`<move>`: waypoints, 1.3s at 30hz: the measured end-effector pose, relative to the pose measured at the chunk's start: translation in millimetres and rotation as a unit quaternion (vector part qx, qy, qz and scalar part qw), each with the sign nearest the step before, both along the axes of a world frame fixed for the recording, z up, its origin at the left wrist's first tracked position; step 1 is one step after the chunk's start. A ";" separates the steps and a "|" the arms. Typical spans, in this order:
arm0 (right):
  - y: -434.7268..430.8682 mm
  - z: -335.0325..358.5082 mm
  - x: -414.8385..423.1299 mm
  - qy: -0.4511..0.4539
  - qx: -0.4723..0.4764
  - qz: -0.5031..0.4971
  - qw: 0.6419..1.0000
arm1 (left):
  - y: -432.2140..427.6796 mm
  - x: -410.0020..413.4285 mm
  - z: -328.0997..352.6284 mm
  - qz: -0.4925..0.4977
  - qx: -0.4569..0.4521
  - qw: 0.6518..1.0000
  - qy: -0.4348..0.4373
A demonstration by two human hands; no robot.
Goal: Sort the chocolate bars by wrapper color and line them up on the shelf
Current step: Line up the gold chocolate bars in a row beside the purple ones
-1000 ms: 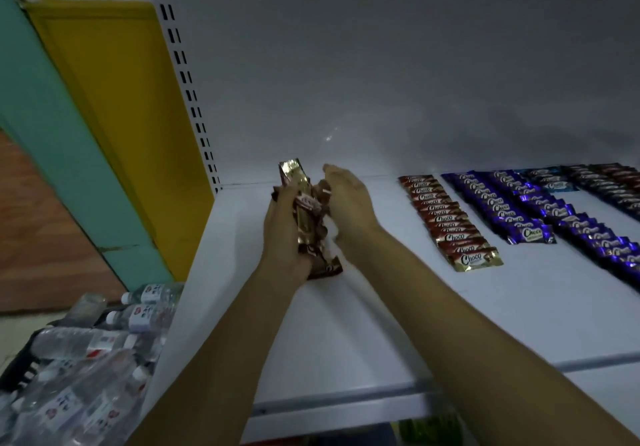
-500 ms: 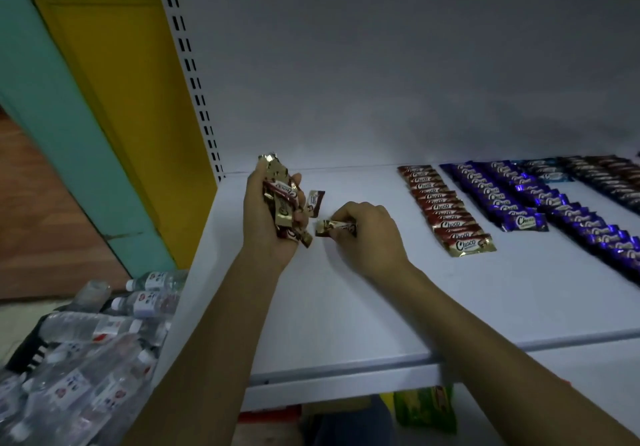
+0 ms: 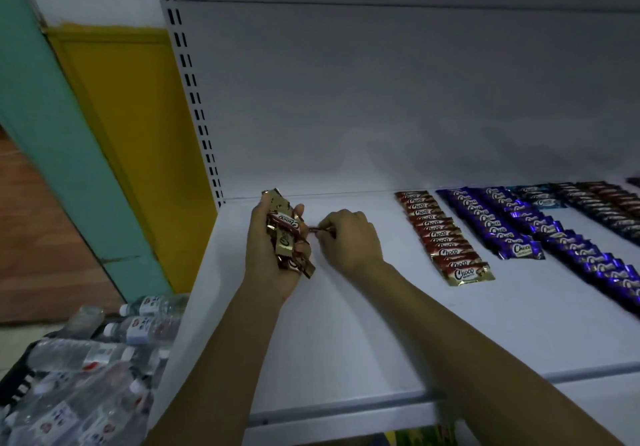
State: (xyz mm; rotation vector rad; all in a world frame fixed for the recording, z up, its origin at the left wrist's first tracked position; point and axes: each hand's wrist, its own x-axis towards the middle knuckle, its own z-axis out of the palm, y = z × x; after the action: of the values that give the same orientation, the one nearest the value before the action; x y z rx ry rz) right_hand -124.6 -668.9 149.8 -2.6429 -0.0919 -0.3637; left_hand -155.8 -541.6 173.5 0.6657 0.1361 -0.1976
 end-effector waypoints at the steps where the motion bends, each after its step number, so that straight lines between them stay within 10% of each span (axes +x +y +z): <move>1: -2.2 1.6 -0.7 -0.005 -0.030 0.008 1.000 | 0.1 -0.1 -0.2 -0.002 -0.004 1.000 0.002; 9: -6.5 5.6 -4.6 -0.072 -0.165 -0.004 0.984 | -0.1 0.8 -1.0 -0.010 -0.014 1.000 0.025; 20: -24.8 15.2 -9.4 -0.190 0.089 -0.039 0.977 | -9.9 6.9 -6.0 -0.021 0.035 0.998 0.044; 27: 10.6 23.9 -37.5 -0.304 -0.184 0.128 0.926 | -17.1 9.4 -9.0 0.011 0.158 0.987 -0.023; 32: 0.0 23.2 -36.0 -0.327 -0.203 0.147 0.911 | -17.2 9.6 -11.0 0.048 0.129 0.990 0.014; 35: -3.3 23.5 -39.7 -0.307 -0.116 0.074 0.942 | -15.3 8.8 -9.7 0.043 0.112 0.993 0.021; 39: 1.1 44.5 -28.4 -0.197 0.264 -0.030 0.944 | -13.6 5.3 -4.8 0.049 0.126 0.991 -0.001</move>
State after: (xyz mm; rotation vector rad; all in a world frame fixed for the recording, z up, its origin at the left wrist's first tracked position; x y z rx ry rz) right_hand -153.1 -667.8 194.3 -2.0185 -0.0331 -0.8132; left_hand -150.5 -555.2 168.6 0.9087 0.1941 -0.0862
